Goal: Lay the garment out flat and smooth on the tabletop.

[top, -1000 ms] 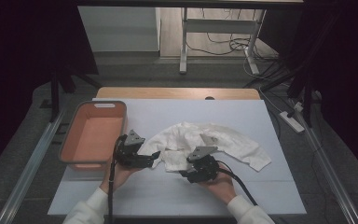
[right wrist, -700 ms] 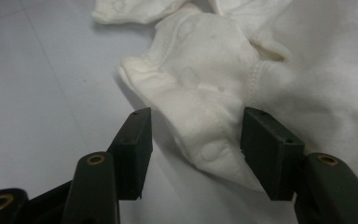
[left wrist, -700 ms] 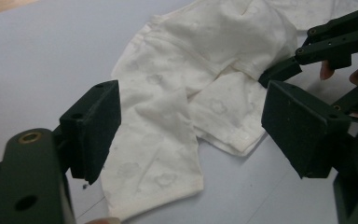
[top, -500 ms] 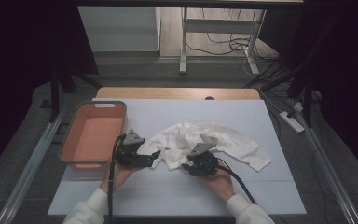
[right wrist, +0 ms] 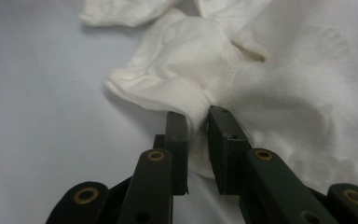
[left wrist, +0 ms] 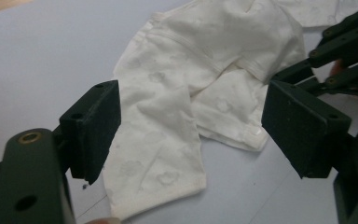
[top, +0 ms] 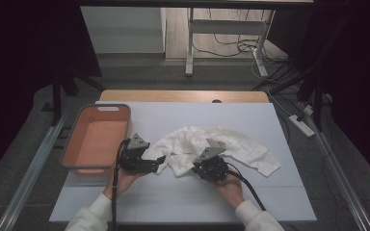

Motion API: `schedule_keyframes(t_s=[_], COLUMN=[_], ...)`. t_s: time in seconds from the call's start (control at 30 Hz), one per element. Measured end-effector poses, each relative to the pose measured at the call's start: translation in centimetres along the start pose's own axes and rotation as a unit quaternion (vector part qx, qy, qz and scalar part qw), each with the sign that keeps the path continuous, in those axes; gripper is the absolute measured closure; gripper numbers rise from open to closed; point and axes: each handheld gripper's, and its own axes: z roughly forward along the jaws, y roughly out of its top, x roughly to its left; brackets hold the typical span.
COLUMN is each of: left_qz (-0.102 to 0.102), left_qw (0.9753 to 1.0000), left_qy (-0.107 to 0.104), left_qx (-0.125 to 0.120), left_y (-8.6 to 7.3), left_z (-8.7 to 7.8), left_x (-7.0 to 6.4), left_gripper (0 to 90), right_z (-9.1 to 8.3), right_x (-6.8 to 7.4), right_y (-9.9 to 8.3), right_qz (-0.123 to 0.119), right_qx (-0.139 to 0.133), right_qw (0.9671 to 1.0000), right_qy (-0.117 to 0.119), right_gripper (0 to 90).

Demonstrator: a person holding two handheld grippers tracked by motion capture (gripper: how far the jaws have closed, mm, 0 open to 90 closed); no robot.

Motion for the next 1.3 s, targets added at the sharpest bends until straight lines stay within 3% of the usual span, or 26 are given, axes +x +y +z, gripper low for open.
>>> schedule_keyframes(t_s=[0.3,0.47,0.7,1.03,1.17,1.2,1.3], left_qz=[-0.002,-0.006,-0.004,-0.003,-0.004,-0.004,-0.003], left_qw=[1.0,1.0,1.0,1.0,1.0,1.0,1.0], left_qy=[0.0,0.002,0.002,0.001,0.001,0.001,0.001], left_qx=[-0.002,-0.003,-0.004,0.0,-0.001,0.0,0.0], left_y=[0.0,0.0,0.0,0.0,0.0,0.0,0.0], left_z=[-0.1,-0.1,-0.3,-0.1,-0.1,-0.1,-0.1], left_x=[0.1,0.3,0.2,0.2,0.3,0.3,0.2], left_gripper=[20.6,20.6,20.6,20.6,20.6,20.6,20.6], right_z=[-3.5,-4.6,-6.2,-7.7,-8.7,-8.9,-9.6], right_x=[1.6,2.3,2.8,4.0,3.9,3.8,3.5], right_y=[-1.1,-1.6,-2.9,-4.2,-5.1,-5.4,-6.1], right_qz=[-0.008,-0.021,-0.014,-0.025,-0.014,-0.011,0.001], right_qx=[-0.022,-0.015,-0.011,-0.003,-0.004,-0.003,-0.001], right_qw=[0.9992,0.999,0.9987,0.998,0.9983,0.9984,0.9976], right_qy=[0.032,0.035,0.047,0.057,0.056,0.055,0.07], right_gripper=[78.6,78.5,78.5,78.5,78.9,83.0,84.4])
